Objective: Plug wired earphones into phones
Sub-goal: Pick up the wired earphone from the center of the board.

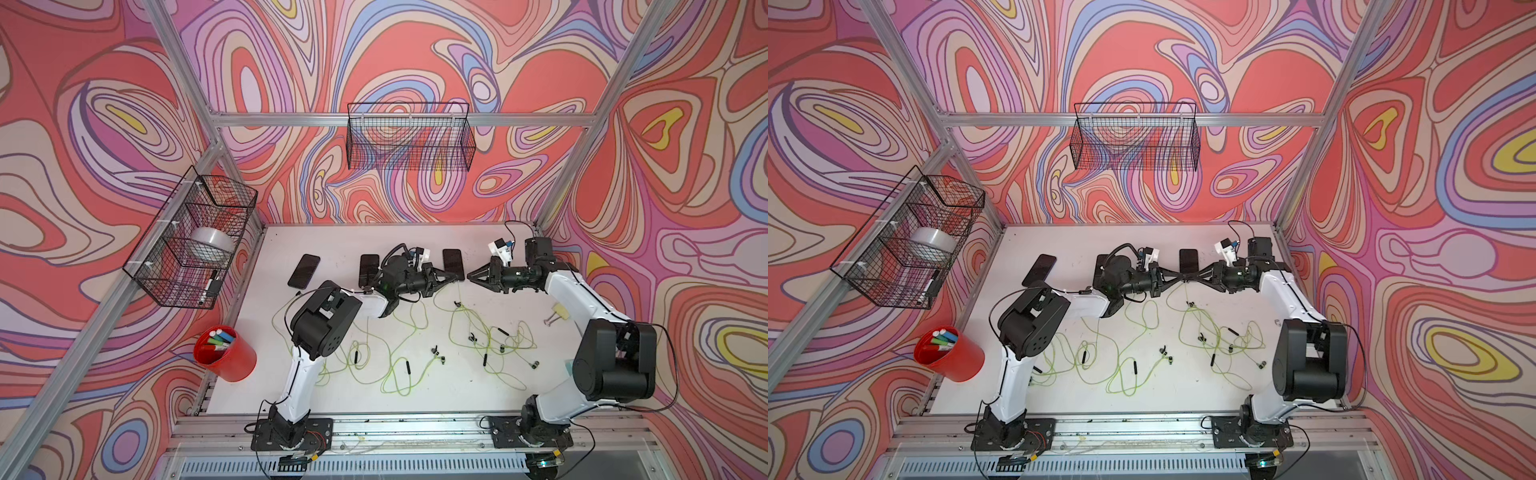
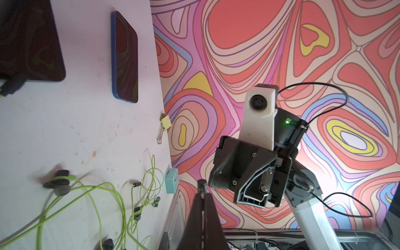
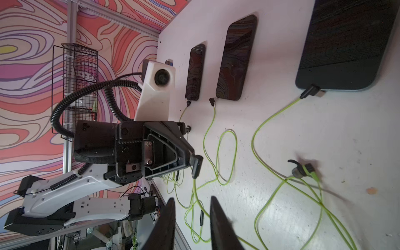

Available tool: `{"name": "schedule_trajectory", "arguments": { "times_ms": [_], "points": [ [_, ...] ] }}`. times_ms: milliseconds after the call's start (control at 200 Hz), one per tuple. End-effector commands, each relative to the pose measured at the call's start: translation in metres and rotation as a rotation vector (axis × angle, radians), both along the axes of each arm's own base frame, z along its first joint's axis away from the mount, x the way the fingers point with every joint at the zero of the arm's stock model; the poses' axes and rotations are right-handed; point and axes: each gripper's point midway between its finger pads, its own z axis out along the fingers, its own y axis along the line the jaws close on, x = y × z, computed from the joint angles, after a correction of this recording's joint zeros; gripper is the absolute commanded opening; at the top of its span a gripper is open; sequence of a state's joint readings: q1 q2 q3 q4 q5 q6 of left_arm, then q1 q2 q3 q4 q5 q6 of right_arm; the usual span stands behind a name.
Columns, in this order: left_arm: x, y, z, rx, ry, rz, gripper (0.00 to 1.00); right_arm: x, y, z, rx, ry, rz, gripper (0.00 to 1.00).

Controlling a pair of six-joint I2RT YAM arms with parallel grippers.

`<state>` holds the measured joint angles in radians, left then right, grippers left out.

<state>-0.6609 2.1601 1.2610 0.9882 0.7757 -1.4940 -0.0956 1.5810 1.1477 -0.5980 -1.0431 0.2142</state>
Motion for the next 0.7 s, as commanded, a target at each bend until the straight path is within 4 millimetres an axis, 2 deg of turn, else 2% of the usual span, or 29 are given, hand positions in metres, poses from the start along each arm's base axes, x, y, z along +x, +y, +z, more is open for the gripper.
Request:
{"name": "schedule_trajectory", "arguments": {
  "times_ms": [0,200,421,696],
  "points": [
    [-0.003,-0.003,0.020,-0.084,-0.036,-0.044,0.00,0.000,0.007,0.005,0.069,-0.027,0.041,0.30],
    [-0.002,-0.004,0.021,-0.097,-0.036,-0.042,0.00,0.003,0.008,0.001,0.091,-0.021,0.031,0.31],
    [-0.001,-0.006,0.019,-0.101,-0.022,-0.036,0.00,0.006,0.008,-0.004,0.111,-0.010,0.021,0.25],
    [-0.003,-0.011,0.018,-0.102,-0.026,-0.041,0.00,0.009,0.010,-0.008,0.143,-0.002,0.015,0.25]
  ]
}}
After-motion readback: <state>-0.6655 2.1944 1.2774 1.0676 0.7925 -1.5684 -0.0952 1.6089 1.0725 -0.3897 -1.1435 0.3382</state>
